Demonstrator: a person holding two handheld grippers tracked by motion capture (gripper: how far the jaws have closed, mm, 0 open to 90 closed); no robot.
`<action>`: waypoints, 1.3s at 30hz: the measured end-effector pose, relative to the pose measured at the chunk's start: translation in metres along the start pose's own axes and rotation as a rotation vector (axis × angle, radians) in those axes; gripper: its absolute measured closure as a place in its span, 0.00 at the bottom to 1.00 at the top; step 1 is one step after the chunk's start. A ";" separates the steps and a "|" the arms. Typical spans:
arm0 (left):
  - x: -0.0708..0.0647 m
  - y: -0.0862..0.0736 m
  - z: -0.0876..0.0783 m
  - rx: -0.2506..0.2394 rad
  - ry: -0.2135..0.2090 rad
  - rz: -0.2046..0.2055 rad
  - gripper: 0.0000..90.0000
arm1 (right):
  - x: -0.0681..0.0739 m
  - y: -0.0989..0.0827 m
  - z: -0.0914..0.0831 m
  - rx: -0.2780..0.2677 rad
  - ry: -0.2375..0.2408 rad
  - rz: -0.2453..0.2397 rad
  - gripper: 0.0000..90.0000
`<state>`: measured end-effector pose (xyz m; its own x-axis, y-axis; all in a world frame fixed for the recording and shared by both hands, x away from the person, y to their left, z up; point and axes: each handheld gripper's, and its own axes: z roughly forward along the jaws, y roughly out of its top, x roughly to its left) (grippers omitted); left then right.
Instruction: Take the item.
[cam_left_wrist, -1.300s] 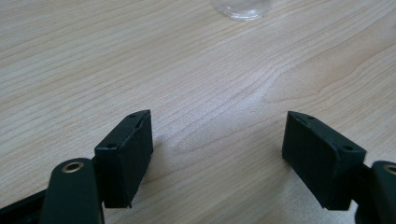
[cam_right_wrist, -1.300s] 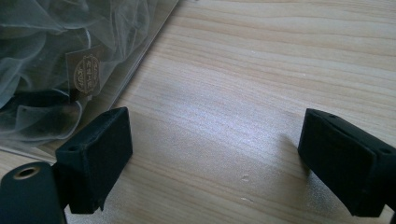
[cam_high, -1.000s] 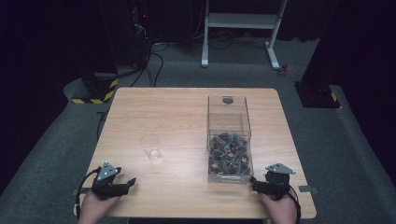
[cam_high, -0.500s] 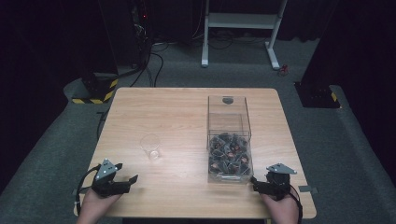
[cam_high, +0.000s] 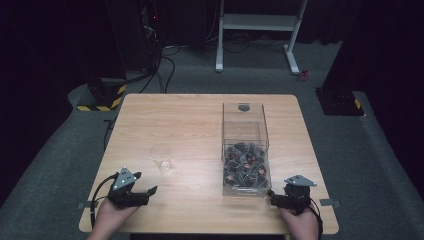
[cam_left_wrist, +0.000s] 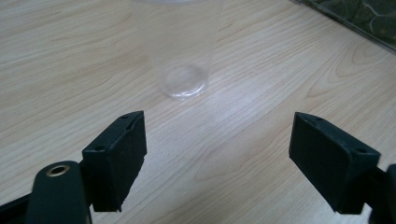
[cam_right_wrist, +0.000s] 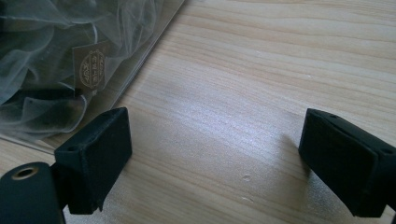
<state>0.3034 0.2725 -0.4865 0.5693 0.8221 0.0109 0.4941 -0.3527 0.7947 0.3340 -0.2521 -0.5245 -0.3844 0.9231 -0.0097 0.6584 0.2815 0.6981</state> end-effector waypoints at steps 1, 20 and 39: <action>-0.001 0.002 0.000 -0.003 -0.002 0.000 0.22 | 0.000 0.000 0.000 0.002 0.002 0.002 0.10; -0.022 0.032 0.001 -0.063 -0.032 0.026 0.23 | 0.001 -0.001 -0.001 0.002 0.004 0.000 0.10; -0.046 0.064 0.020 -0.091 -0.095 0.072 0.23 | 0.001 -0.001 -0.002 -0.001 0.015 -0.003 0.12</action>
<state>0.3225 0.2032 -0.4483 0.6629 0.7485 0.0154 0.3907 -0.3635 0.8457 0.3318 -0.2524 -0.5242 -0.3964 0.9181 -0.0009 0.6562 0.2840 0.6991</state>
